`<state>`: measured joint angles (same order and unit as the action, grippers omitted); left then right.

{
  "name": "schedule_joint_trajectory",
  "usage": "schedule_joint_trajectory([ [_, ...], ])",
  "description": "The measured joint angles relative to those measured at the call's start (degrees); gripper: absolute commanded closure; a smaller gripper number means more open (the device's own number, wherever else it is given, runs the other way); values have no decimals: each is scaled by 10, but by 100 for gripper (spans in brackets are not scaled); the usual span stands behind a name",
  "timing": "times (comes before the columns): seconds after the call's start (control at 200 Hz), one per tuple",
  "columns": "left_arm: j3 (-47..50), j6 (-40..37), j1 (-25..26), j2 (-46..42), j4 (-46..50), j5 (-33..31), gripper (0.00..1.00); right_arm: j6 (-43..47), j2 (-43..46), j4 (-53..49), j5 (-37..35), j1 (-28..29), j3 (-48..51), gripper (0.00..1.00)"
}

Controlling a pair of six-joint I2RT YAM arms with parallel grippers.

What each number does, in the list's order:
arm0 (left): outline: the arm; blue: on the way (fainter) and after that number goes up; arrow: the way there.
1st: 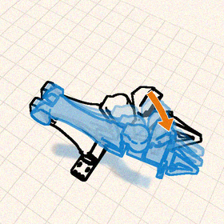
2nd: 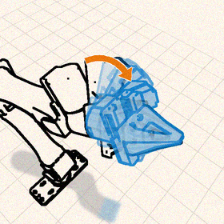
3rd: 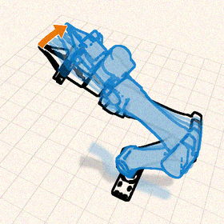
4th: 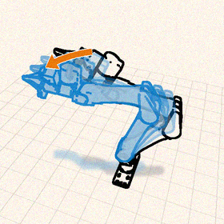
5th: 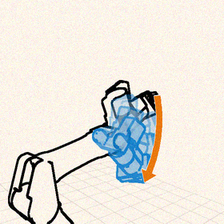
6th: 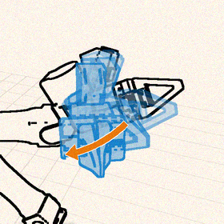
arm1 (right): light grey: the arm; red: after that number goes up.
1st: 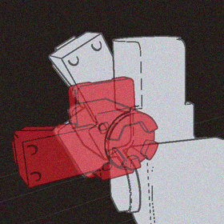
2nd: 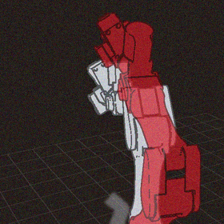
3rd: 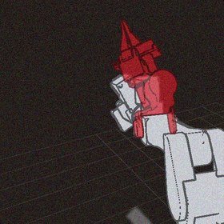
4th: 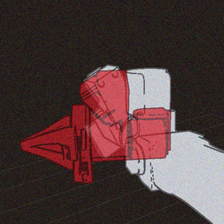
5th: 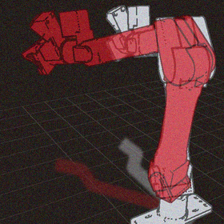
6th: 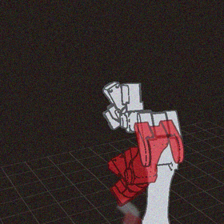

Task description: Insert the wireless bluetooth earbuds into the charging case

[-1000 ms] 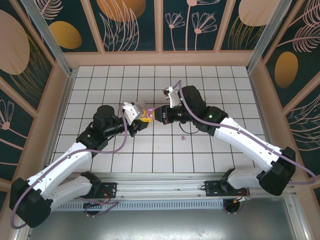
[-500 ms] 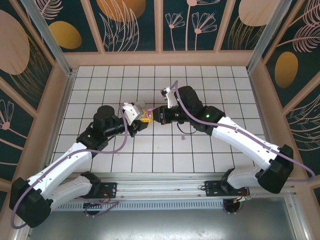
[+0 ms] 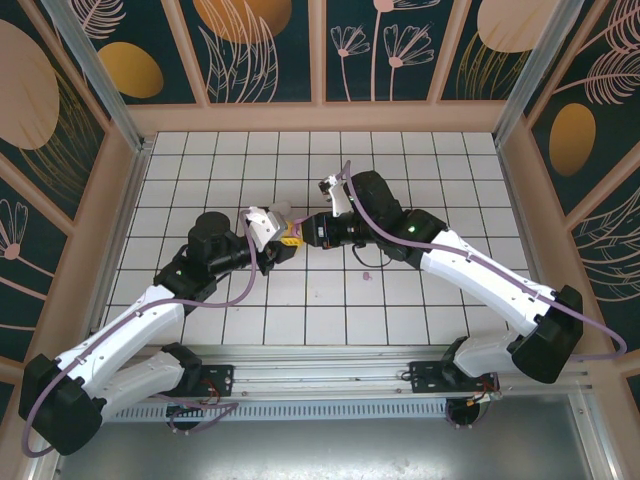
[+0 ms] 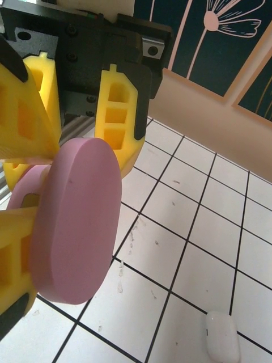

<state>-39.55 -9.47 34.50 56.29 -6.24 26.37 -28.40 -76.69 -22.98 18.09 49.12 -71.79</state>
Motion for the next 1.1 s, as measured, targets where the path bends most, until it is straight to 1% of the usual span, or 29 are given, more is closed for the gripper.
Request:
schedule_joint_trajectory([
  [0.225, 2, 0, 0, 0, -2, 0, 100, 0, -1, -7, 3, 0, -5, 64],
  [0.38, 9, 0, 0, 0, -11, 0, 100, 0, -2, -13, 3, 0, -11, 63],
  [0.49, 21, 0, 0, -1, -19, 2, 100, -1, -2, -14, -2, -3, -11, 59],
  [0.861, 38, 11, 0, -1, -62, 25, 100, -12, 9, -15, 0, -40, -7, 59],
  [1.101, 76, 41, -1, 9, -128, 47, 100, -20, 16, -17, 15, -49, 10, 59],
])
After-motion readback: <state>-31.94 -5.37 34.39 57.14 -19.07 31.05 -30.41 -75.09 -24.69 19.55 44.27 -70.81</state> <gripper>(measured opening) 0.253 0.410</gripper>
